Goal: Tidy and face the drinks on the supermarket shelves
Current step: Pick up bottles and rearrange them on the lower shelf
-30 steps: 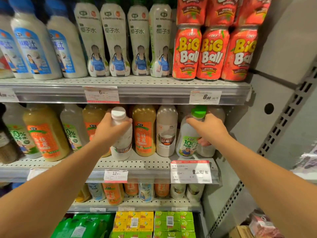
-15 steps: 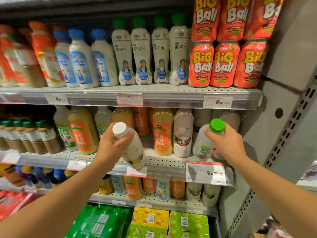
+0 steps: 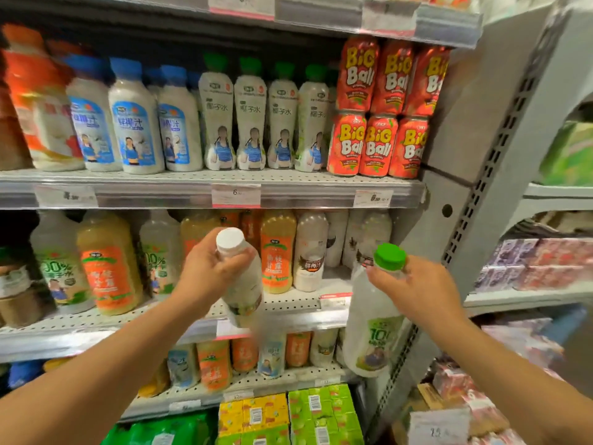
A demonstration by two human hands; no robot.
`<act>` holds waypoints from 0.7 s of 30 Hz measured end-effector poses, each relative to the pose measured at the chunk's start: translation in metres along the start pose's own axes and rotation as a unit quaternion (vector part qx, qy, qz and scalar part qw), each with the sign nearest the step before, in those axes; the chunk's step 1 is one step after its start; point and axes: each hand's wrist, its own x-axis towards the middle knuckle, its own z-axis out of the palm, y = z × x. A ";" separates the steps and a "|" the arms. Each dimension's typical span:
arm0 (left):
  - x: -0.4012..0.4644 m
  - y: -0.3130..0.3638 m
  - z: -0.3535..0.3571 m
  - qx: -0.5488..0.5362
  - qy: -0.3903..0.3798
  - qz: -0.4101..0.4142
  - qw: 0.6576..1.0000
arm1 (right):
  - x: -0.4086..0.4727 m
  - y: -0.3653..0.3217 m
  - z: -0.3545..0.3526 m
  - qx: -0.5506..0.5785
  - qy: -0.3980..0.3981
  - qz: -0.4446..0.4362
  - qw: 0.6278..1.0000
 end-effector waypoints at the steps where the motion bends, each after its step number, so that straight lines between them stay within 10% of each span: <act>1: 0.002 0.002 0.008 -0.005 -0.013 -0.001 1.000 | -0.010 0.001 0.000 0.023 -0.005 0.006 1.000; 21: 0.044 0.019 0.220 0.014 -0.087 -0.005 0.996 | -0.061 0.106 -0.049 0.231 -0.045 0.057 0.970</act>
